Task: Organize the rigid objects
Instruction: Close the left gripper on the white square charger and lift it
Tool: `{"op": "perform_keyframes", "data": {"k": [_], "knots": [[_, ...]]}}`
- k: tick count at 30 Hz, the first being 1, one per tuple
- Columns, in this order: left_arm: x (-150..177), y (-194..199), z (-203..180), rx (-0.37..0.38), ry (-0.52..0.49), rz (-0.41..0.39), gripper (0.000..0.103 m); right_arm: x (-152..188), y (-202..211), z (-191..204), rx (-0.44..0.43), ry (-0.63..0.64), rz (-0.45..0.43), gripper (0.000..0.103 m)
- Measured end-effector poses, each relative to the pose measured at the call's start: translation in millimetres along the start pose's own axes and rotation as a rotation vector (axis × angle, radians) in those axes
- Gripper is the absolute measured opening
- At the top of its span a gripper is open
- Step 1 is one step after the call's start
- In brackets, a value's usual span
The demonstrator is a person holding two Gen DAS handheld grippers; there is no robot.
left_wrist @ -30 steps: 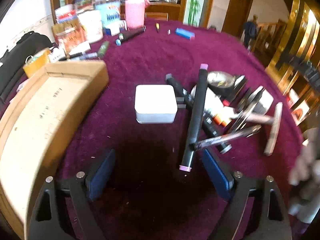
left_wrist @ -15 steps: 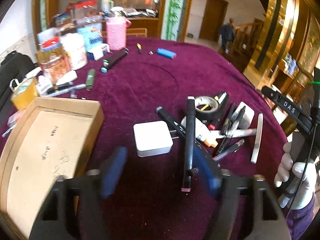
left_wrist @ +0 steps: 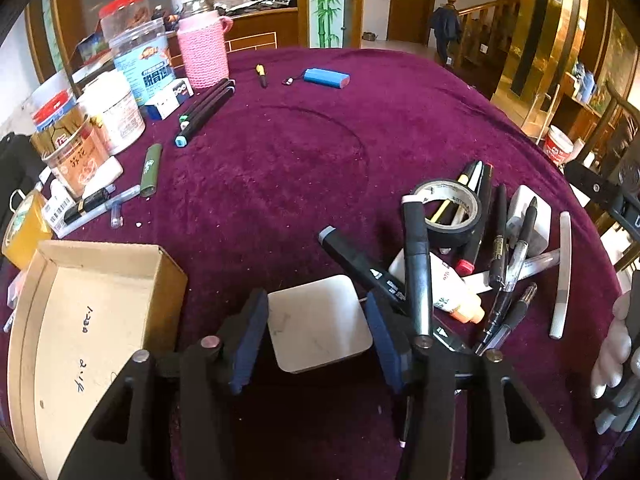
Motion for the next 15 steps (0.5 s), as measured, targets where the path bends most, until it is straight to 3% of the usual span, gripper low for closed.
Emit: {"op": "perform_keyframes", "data": {"k": [4, 8, 11, 15], "knots": [[5.1, 2.1, -1.6, 0.039, -0.045, 0.017, 0.057, 1.8, -1.2, -0.1, 0.002, 0.0, 0.007, 0.093], [16.6, -21.1, 0.7, 0.072, -0.12, 0.178, 0.063, 3.7, -2.9, 1.3, -0.002, -0.001, 0.018, 0.093], [10.7, -25.6, -2.9, 0.079, -0.16, 0.16, 0.064, 3.5, -3.1, 1.4, 0.004, 0.004, 0.016, 0.093], [14.1, -20.9, -11.3, 0.107, -0.153, 0.143, 0.059, 4.2, -5.9, 3.5, 0.011, 0.013, 0.021, 0.093]]}}
Point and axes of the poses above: each gripper's, at about its wrist camera, not at the fingertips, and y roughly against the way its jaws point, z to its left, x to its underside, the point moved 8 cm from there along -y, roughly the way its jaws point, and after that the axes turned 3 degrees about y, right-handed, at the moved point
